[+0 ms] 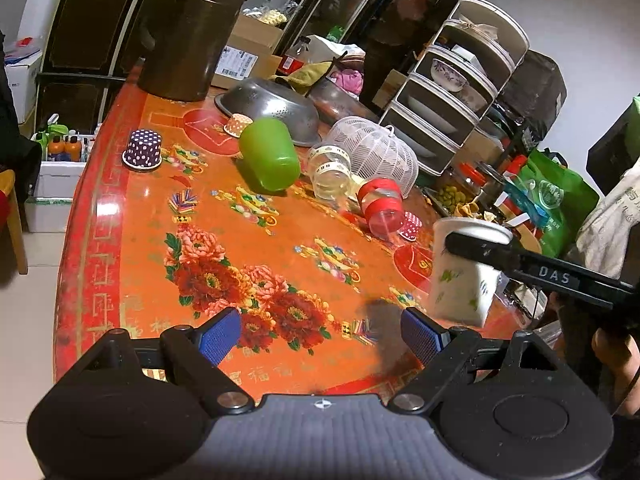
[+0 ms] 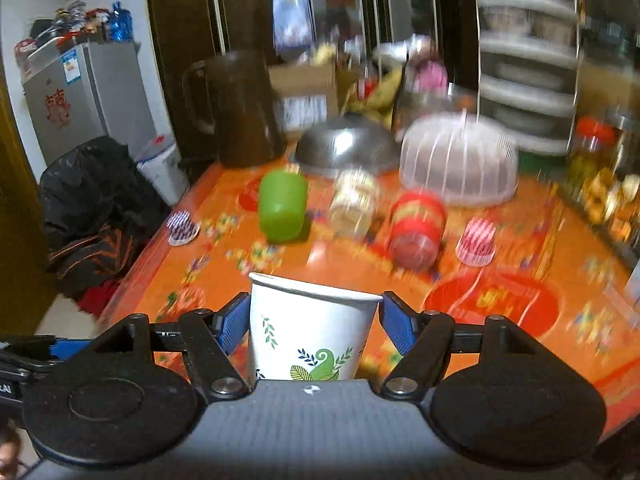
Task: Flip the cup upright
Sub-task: 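Open the left gripper and rotate the cup upright with the right gripper, then lower the upright cup onto the tablecloth and open the right gripper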
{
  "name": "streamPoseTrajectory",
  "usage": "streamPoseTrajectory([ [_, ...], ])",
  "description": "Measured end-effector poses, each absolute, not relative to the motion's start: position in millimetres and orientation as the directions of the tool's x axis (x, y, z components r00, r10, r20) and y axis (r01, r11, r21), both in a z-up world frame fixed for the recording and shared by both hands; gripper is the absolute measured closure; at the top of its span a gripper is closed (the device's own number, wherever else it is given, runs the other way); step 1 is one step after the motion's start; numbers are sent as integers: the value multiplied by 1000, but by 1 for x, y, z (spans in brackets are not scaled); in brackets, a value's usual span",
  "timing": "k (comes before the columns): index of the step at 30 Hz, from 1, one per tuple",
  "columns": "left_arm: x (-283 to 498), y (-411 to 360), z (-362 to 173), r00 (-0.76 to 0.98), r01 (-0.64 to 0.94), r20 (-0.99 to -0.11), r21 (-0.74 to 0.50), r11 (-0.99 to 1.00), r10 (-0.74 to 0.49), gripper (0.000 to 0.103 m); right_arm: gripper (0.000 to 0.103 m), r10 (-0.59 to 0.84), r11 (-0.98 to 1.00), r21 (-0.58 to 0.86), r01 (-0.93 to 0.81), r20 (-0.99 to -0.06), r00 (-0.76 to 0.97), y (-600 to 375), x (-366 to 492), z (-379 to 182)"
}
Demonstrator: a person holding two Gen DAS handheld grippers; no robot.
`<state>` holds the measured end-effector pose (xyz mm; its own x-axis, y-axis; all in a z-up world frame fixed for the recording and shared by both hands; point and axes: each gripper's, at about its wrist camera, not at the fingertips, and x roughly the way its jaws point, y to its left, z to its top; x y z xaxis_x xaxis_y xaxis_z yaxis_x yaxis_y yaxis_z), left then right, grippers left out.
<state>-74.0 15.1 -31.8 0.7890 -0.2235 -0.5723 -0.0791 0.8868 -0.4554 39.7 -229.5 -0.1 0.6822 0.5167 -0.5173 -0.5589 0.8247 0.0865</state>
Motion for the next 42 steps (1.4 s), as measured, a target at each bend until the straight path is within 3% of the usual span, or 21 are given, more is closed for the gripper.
streamPoseTrajectory([
  [4, -72, 14, -33, 796, -75, -563, -457, 886, -223, 14, 32, 530, 822, 42, -569, -423, 735, -229, 32, 0],
  [13, -72, 13, -41, 803, -61, -545, -478, 876, -242, 14, 32, 573, 820, 47, -571, -87, 815, -248, 7, -28],
  [21, -82, 25, -44, 851, -47, -463, -536, 843, -247, 14, 32, 505, 863, -108, -494, 128, 854, -241, -13, -68],
  [36, -84, 34, -57, 853, -46, -455, -553, 832, -256, 14, 32, 483, 874, -131, -468, 136, 865, -219, -27, -106],
  [42, -86, 36, -59, 855, -46, -451, -555, 830, -255, 14, 32, 477, 877, -108, -468, 90, 874, -217, -25, -108],
])
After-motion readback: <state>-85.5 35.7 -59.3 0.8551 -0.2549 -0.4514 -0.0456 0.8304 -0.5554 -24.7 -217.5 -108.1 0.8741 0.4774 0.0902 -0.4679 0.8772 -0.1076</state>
